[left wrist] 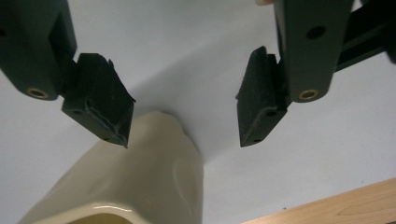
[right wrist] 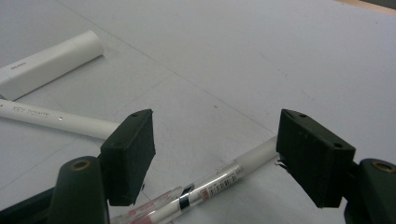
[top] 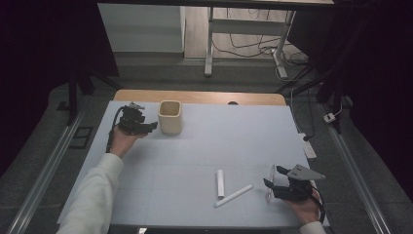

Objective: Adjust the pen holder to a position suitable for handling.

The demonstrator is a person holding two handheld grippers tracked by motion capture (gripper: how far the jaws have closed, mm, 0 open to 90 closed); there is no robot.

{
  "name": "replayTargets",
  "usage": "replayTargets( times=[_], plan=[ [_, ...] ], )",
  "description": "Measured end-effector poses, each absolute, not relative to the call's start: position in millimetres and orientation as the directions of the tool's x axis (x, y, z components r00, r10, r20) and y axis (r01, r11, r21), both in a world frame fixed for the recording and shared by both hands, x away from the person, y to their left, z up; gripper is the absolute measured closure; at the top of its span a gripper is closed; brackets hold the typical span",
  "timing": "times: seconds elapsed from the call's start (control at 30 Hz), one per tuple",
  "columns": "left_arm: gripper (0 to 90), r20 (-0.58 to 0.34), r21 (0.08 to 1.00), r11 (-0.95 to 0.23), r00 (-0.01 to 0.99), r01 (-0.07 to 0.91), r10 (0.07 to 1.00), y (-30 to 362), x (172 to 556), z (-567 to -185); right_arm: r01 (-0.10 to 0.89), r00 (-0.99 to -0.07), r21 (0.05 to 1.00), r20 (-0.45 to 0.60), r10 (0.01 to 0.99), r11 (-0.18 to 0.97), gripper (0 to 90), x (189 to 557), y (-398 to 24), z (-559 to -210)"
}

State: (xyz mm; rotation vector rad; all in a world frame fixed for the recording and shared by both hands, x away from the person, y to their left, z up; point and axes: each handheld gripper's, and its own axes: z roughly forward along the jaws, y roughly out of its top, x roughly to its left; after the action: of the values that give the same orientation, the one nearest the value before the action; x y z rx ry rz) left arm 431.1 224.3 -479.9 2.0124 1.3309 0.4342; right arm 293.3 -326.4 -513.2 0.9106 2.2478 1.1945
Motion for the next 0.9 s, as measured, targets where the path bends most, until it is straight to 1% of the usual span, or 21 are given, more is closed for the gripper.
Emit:
replayTargets(
  times=[0.07, 0.1, 0.2, 0.23, 0.27, 0.33, 0.37, 0.4, 0.43, 0.5, 0.6, 0.8, 0.9],
  plan=[
    [41.1, -0.086, 0.695, -0.243, 0.414, 0.677, 0.906, 225, 433, -480, 0.340, -0.688, 0.844, -0.078, 0.722, 0.415, 28.1, 293, -327, -513],
    [41.1, -0.085, 0.697, -0.240, 0.410, 0.676, 0.908, 226, 434, -480, 0.340, -0.688, 0.844, -0.078, 0.722, 0.415, 28.1, 293, -327, -513],
    [47.1, -0.098, 0.701, -0.221, 0.398, 0.678, 0.912, 229, 437, -480, 0.336, -0.685, 0.849, -0.077, 0.725, 0.408, 28.3, 293, -327, -512],
    [52.4, -0.101, 0.702, -0.217, 0.396, 0.679, 0.912, 230, 438, -480, 0.337, -0.685, 0.849, -0.076, 0.725, 0.407, 28.3, 293, -327, -512],
    [52.4, -0.107, 0.703, -0.208, 0.390, 0.680, 0.915, 231, 439, -480, 0.337, -0.685, 0.849, -0.076, 0.725, 0.407, 28.3, 293, -327, -512],
    [59.1, -0.113, 0.701, -0.201, 0.384, 0.685, 0.916, 233, 441, -481, 0.337, -0.685, 0.849, -0.076, 0.725, 0.408, 28.2, 293, -327, -512],
    [66.1, -0.114, 0.698, -0.200, 0.382, 0.688, 0.917, 233, 442, -481, 0.337, -0.685, 0.848, -0.077, 0.725, 0.409, 28.2, 293, -327, -512],
    [69.8, -0.117, 0.694, -0.196, 0.377, 0.693, 0.919, 234, 443, -482, 0.337, -0.685, 0.848, -0.077, 0.725, 0.409, 28.2, 293, -327, -512],
    [69.8, -0.120, 0.692, -0.192, 0.374, 0.696, 0.920, 234, 444, -482, 0.337, -0.685, 0.848, -0.077, 0.725, 0.409, 28.2, 293, -327, -512],
    [78.9, -0.133, 0.688, -0.182, 0.368, 0.703, 0.920, 235, 445, -484, 0.338, -0.684, 0.848, -0.077, 0.725, 0.409, 28.2, 293, -327, -512],
    [88.7, -0.147, 0.683, -0.175, 0.368, 0.710, 0.918, 235, 448, -486, 0.338, -0.683, 0.849, -0.075, 0.726, 0.406, 28.3, 293, -328, -512],
    [89.0, -0.185, 0.680, -0.155, 0.372, 0.717, 0.910, 234, 453, -489, 0.341, -0.681, 0.847, -0.077, 0.728, 0.408, 28.2, 293, -327, -513],
    [89.0, -0.186, 0.680, -0.156, 0.375, 0.716, 0.908, 232, 456, -488, 0.342, -0.680, 0.848, -0.074, 0.729, 0.405, 28.3, 293, -327, -513]
  ],
)
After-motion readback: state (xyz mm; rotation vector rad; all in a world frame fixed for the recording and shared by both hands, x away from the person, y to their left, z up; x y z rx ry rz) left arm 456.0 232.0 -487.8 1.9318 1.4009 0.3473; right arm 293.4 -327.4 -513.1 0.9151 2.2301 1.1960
